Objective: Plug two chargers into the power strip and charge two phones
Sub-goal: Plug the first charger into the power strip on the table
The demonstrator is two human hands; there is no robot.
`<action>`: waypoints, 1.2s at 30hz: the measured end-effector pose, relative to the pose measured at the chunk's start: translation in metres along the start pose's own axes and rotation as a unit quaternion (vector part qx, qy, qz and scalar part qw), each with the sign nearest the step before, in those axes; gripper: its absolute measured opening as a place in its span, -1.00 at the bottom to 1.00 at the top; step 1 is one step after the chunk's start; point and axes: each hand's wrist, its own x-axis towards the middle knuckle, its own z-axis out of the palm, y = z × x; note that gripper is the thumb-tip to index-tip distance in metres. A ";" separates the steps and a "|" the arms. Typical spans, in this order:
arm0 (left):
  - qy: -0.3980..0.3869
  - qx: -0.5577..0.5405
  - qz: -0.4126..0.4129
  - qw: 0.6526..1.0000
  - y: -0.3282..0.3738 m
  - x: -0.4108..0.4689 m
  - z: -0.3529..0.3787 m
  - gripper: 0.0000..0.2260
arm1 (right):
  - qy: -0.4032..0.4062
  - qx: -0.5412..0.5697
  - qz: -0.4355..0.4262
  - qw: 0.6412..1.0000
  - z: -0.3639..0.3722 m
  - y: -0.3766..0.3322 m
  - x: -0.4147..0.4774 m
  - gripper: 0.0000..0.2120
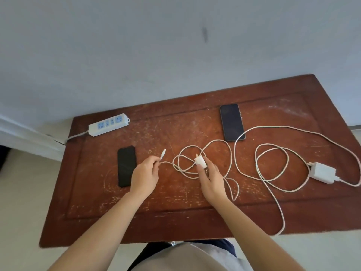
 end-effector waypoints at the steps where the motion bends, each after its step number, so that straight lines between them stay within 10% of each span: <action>1: 0.020 -0.046 -0.018 0.999 -0.006 0.006 -0.011 -0.85 | 0.020 0.033 -0.002 0.999 0.004 -0.013 0.002 -0.47; 7: 0.105 -0.209 -0.070 0.970 -0.057 0.038 -0.080 -0.91 | 0.083 0.210 0.020 0.974 0.046 -0.086 0.022 -0.56; 18: 0.029 -0.163 -0.060 0.984 -0.205 0.074 -0.131 -0.86 | 0.110 0.169 0.052 0.978 0.170 -0.158 0.039 -0.58; 25: 0.019 -0.358 -0.214 0.909 -0.254 0.130 -0.128 -0.60 | 0.125 0.163 0.044 0.978 0.181 -0.188 0.072 -0.61; 29: 0.048 -0.254 -0.214 0.942 -0.269 0.153 -0.121 -0.58 | 0.121 0.157 0.033 0.980 0.174 -0.202 0.106 -0.61; 36: -0.154 0.163 -0.041 0.974 -0.293 0.159 -0.105 -0.56 | 0.067 0.046 0.002 0.997 0.194 -0.208 0.170 -0.51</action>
